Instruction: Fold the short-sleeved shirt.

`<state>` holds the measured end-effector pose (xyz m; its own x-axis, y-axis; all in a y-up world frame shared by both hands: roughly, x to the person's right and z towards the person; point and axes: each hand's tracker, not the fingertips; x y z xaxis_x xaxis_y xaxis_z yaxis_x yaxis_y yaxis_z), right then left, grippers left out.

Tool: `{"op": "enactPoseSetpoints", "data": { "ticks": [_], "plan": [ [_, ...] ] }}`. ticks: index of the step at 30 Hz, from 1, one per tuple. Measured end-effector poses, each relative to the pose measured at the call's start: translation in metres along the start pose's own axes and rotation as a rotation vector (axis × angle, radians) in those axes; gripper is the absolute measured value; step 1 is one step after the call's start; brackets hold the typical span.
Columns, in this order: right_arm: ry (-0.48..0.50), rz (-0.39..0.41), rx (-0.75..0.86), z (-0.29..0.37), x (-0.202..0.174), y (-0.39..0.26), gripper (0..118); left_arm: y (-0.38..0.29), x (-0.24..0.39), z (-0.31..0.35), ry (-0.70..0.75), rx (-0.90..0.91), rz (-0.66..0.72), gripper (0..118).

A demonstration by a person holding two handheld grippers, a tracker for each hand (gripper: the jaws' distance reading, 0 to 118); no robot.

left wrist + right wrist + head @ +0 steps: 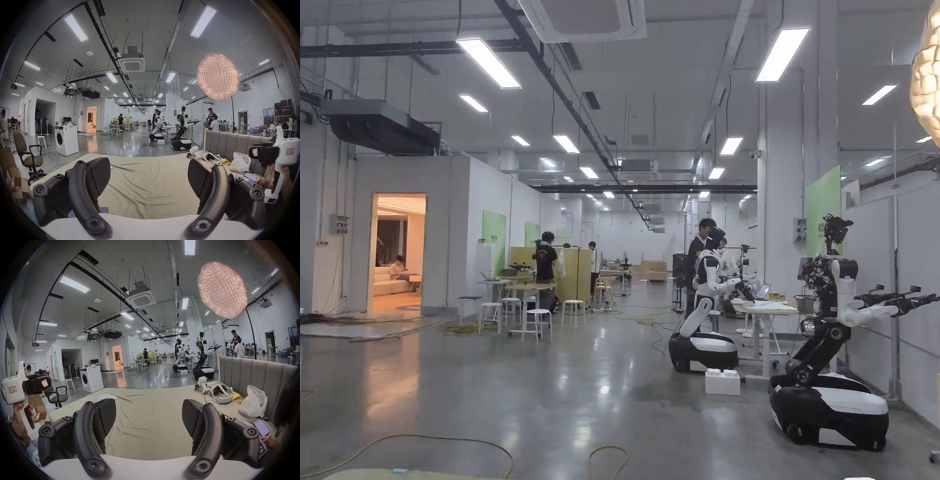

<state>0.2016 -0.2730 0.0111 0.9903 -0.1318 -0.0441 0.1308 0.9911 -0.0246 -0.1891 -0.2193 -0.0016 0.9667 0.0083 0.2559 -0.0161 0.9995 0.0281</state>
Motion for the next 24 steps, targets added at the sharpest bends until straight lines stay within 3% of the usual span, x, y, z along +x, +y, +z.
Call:
{"op": "enactPoseSetpoints", "data": {
  "ticks": [3,15,24],
  "plan": [
    [0.011,-0.011,-0.005,-0.002,0.0,0.001,118,-0.001,-0.001,0.0,0.0,0.004,0.013,104],
    [0.007,-0.044,0.018,0.006,0.003,-0.003,118,-0.006,-0.003,-0.002,0.024,-0.004,0.021,107],
    [0.002,-0.024,0.019,0.007,0.001,-0.005,118,-0.006,-0.001,-0.003,0.021,-0.012,0.03,107]
  ]
}}
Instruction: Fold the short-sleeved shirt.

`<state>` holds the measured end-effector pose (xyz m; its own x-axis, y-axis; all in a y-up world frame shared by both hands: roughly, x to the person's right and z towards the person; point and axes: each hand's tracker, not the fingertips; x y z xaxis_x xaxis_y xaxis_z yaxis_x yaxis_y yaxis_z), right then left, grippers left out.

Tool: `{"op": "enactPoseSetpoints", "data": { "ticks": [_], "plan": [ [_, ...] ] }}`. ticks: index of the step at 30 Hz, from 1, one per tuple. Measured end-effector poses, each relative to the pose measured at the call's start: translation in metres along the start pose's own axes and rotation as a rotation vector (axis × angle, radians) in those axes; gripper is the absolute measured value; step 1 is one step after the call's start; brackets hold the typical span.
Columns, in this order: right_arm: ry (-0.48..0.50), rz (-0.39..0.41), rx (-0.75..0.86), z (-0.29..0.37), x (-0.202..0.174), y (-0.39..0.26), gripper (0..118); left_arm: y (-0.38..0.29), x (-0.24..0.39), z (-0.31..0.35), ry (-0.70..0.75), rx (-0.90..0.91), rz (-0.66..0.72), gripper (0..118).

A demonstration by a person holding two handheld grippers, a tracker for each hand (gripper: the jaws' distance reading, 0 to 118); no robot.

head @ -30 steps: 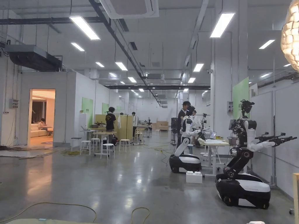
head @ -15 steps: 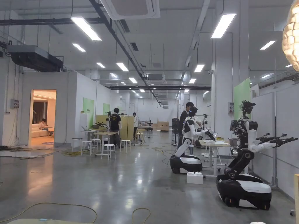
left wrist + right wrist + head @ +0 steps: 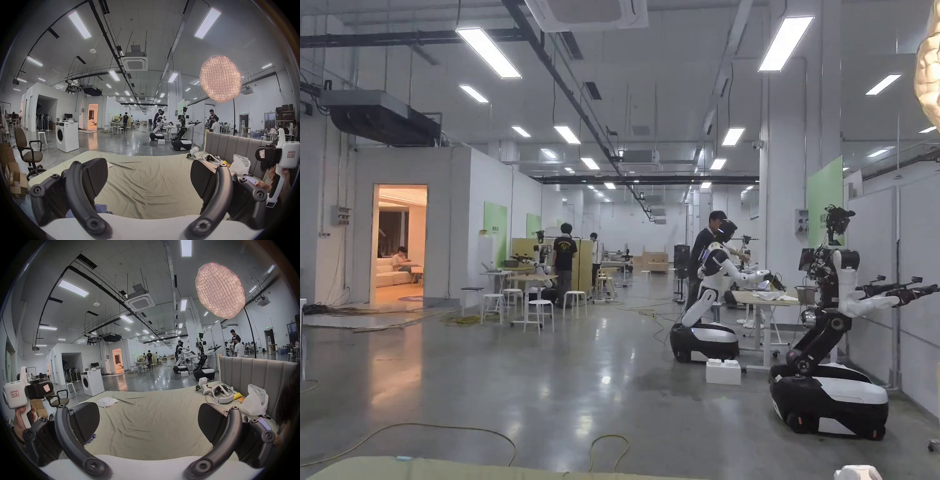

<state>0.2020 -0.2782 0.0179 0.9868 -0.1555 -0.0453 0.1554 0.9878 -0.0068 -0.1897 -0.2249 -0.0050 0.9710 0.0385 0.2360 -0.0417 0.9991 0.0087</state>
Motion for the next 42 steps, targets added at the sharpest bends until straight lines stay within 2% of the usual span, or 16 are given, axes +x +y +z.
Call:
{"op": "enactPoseSetpoints", "data": {
  "ticks": [8,12,15,18,19,21,24,32,37,42],
  "plan": [
    [-0.041,-0.008,-0.027,-0.005,-0.003,0.001,118,0.002,0.003,0.0,0.008,-0.004,-0.005,107],
    [-0.086,-0.097,-0.025,-0.009,-0.007,0.01,118,0.003,0.003,0.0,0.002,-0.004,0.002,107],
    [-0.18,-0.207,-0.191,-0.018,-0.015,0.023,118,0.004,0.004,0.0,-0.001,-0.007,0.001,107],
    [-0.087,-0.33,-0.358,-0.025,-0.015,0.03,118,0.004,0.003,-0.001,-0.005,-0.01,0.014,107],
    [-0.043,-0.361,-0.347,-0.026,-0.015,0.03,118,0.004,0.003,-0.001,-0.01,-0.01,0.018,107],
    [-0.031,-0.389,-0.28,-0.022,-0.018,0.028,118,0.004,0.003,0.0,-0.011,-0.005,0.02,107],
    [-0.073,-0.37,-0.304,-0.023,-0.026,0.032,118,0.006,0.002,0.003,-0.013,0.005,0.014,107],
    [-0.024,-0.352,-0.322,-0.02,-0.04,0.032,118,0.008,0.001,0.005,-0.024,0.016,0.03,107],
    [-0.083,-0.319,-0.36,-0.022,-0.045,0.031,118,0.01,0.001,0.006,-0.03,0.014,0.039,107],
    [-0.074,-0.315,-0.391,-0.024,-0.044,0.026,118,0.011,0.001,0.008,-0.026,0.013,0.035,107]
  ]
}}
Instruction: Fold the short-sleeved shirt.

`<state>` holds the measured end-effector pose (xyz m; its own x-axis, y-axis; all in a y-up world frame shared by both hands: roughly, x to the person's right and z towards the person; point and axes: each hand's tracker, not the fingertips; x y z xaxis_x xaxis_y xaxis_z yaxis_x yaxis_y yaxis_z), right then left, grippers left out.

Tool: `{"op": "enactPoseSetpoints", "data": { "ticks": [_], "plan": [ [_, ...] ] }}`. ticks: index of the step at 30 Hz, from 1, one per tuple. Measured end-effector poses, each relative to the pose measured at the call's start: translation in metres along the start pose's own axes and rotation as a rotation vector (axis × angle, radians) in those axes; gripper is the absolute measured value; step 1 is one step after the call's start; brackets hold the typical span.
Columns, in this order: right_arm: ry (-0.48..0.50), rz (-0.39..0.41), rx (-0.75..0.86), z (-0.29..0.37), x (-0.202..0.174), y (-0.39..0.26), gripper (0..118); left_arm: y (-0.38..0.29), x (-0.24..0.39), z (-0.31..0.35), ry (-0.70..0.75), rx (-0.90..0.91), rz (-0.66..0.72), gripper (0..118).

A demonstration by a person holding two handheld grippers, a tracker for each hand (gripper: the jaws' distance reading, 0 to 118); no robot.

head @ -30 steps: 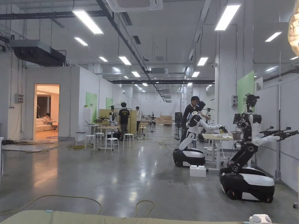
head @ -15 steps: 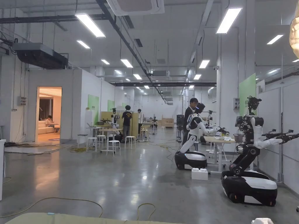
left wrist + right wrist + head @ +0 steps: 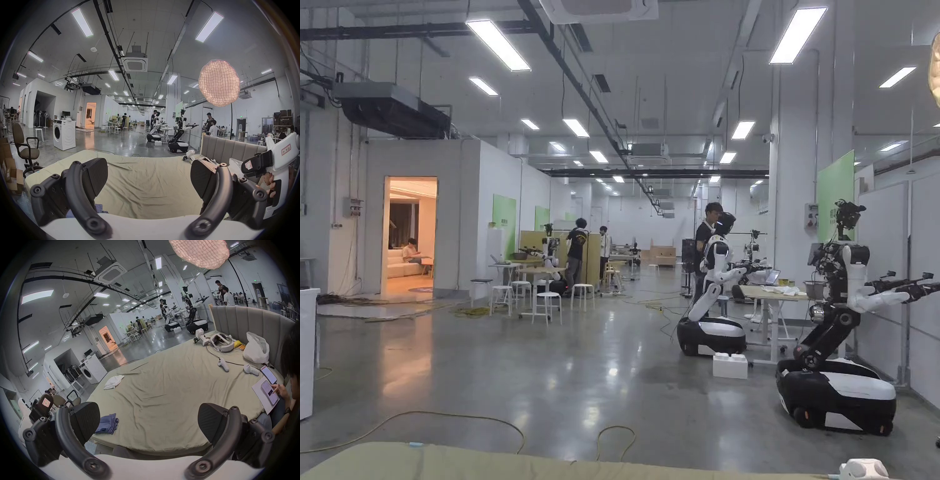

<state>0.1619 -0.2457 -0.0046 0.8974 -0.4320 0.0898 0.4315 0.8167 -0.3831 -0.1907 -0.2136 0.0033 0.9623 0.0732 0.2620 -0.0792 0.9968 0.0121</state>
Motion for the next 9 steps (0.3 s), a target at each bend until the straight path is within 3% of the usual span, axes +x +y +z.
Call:
{"op": "enactPoseSetpoints", "data": {
  "ticks": [5,9],
  "plan": [
    [0.057,-0.026,0.076,0.0059,0.0039,-0.0028,117,0.001,0.0,0.0018,0.002,-0.002,0.002,107],
    [-0.018,-0.002,0.074,0.0075,0.0005,0.004,117,0.0009,0.0004,0.0021,0.0,-0.001,0.0,107]
  ]
}}
